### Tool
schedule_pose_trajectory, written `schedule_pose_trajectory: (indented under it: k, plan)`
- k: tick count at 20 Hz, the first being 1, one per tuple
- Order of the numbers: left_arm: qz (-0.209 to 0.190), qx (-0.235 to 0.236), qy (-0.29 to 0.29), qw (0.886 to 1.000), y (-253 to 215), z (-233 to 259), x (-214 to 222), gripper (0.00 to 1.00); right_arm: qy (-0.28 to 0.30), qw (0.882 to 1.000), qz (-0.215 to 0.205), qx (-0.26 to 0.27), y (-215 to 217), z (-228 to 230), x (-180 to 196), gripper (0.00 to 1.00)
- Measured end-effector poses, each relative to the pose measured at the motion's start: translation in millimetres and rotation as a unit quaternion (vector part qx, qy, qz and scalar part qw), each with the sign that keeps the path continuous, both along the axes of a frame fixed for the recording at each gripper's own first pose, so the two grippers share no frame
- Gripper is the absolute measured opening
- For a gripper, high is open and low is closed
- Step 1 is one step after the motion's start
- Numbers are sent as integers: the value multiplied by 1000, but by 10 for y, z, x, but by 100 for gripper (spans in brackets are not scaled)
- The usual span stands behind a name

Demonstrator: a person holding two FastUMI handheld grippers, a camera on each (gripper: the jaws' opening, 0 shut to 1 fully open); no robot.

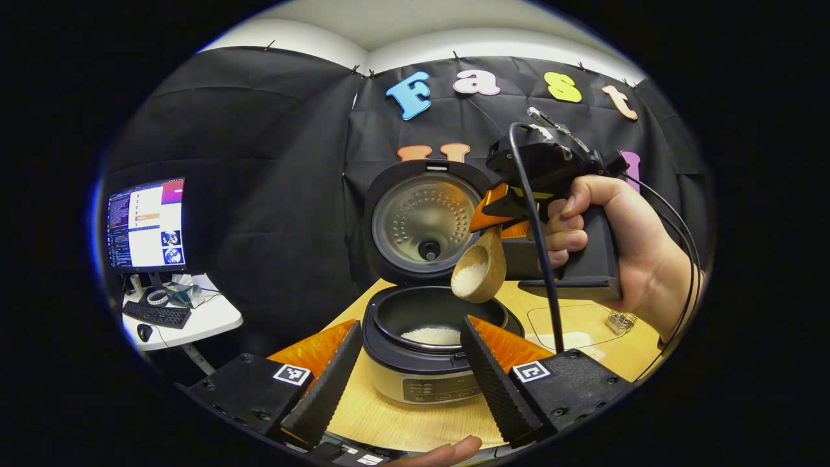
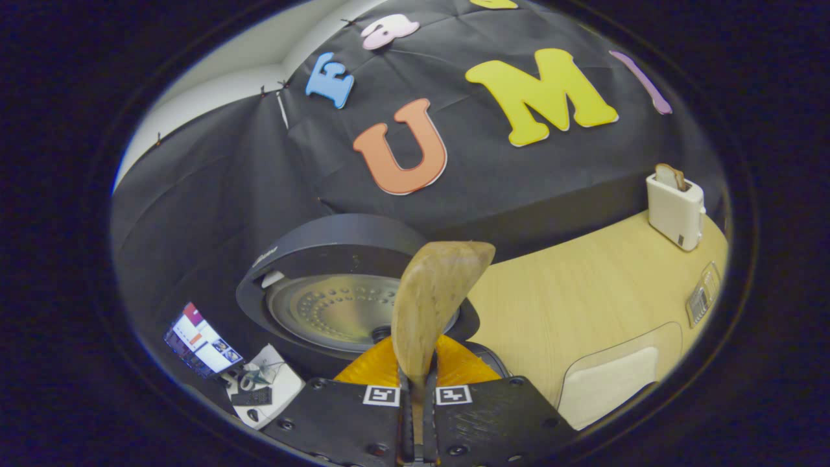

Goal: Close the left gripper, press the button to open the rice cooker; take a wooden spoon from the chopstick holder with the right hand, scoop a spoonful of rice and pour it into the rice cooker, then put the wooden spoon back into the chopstick holder.

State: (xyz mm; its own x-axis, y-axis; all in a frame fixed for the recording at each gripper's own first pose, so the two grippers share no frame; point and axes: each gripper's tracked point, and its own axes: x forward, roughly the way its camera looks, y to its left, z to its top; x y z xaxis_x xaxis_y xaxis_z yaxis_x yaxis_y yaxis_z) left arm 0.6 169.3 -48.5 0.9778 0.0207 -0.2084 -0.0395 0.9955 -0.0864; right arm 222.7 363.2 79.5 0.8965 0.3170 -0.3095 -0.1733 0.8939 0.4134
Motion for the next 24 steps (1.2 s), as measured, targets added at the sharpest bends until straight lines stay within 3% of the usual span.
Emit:
schedule_pose_trajectory:
  k: [5, 8, 14, 19, 22, 24]
  plan:
    - [5, -1, -3, 1000, 58, 6, 9, 100, -36, 996, 8, -85, 59, 42, -39, 6]
    - [8, -4, -4, 1000, 80, 9, 8, 93, -68, 988, 14, -139, 111, 91, -57, 5]
    - [12, -3, 3, 1000, 99, -29, 20, 93, -117, 965, 41, -232, 324, 159, -111, 6]
    - [21, -7, 8, 1000, 134, -56, 32, 93, -165, 931, 23, -325, 360, 300, -211, 3]
    - [25, -7, 12, 1000, 148, -82, 37, 93, -182, 922, 7, -341, 366, 356, -265, 4]
    - [25, -7, 11, 1000, 131, -74, 56, 93, -186, 923, 9, -338, 357, 377, -300, 6]
